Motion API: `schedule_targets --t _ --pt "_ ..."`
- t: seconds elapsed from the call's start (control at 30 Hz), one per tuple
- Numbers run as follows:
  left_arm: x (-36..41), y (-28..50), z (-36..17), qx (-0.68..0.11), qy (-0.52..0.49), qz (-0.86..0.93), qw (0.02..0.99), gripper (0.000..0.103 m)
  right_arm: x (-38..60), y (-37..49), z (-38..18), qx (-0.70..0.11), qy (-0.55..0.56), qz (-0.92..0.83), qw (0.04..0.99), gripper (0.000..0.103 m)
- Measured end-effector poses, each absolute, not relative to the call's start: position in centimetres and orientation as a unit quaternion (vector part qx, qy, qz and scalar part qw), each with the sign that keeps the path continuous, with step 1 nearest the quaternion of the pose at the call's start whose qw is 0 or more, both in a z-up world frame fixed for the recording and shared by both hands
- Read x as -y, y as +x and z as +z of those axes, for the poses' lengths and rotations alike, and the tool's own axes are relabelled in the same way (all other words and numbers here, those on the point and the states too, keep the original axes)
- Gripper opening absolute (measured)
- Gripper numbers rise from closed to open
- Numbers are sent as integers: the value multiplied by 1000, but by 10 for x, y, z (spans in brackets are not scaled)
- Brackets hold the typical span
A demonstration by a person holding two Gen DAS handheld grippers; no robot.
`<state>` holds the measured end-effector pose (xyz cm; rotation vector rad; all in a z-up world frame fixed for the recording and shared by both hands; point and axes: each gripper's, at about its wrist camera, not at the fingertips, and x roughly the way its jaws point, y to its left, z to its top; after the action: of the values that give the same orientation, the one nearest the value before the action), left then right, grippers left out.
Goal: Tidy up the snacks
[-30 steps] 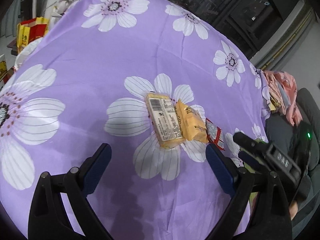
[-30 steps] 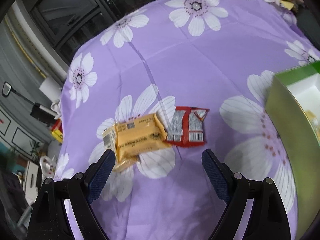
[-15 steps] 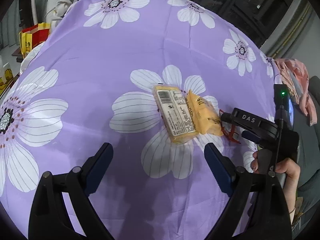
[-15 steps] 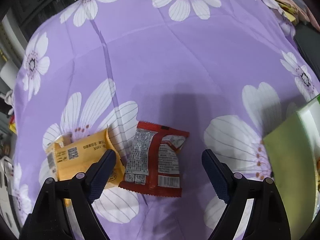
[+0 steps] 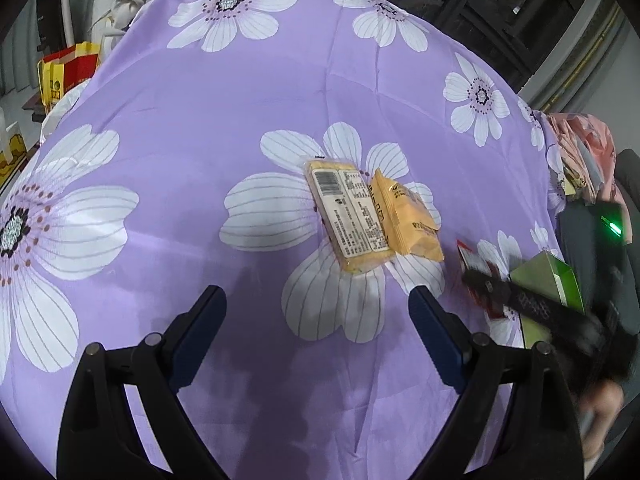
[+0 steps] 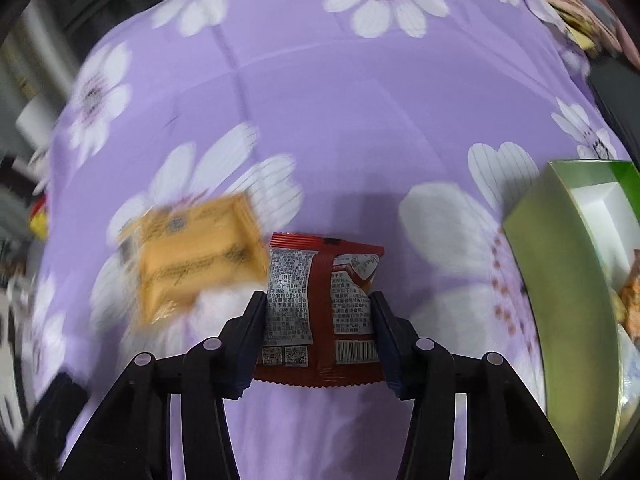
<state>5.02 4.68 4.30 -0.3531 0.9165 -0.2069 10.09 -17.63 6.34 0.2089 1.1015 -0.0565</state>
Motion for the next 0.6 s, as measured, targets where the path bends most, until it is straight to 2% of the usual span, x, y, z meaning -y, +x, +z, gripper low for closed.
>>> schedule_targets --t 0.3,0.37,0.4,0.6 --pt "-42 44 35 -467 -200 -125 852 92 157 48 51 -591 91 53 800 55" --pt "-38 43 35 -471 -206 -138 847 91 162 44 55 -584 89 48 805 62" --pt "-36 42 34 -473 -207 -144 844 91 167 40 57 -579 97 46 808 67" --pt "-11 40 28 -493 -215 -188 822 87 209 43 57 -554 218 80 799 68"
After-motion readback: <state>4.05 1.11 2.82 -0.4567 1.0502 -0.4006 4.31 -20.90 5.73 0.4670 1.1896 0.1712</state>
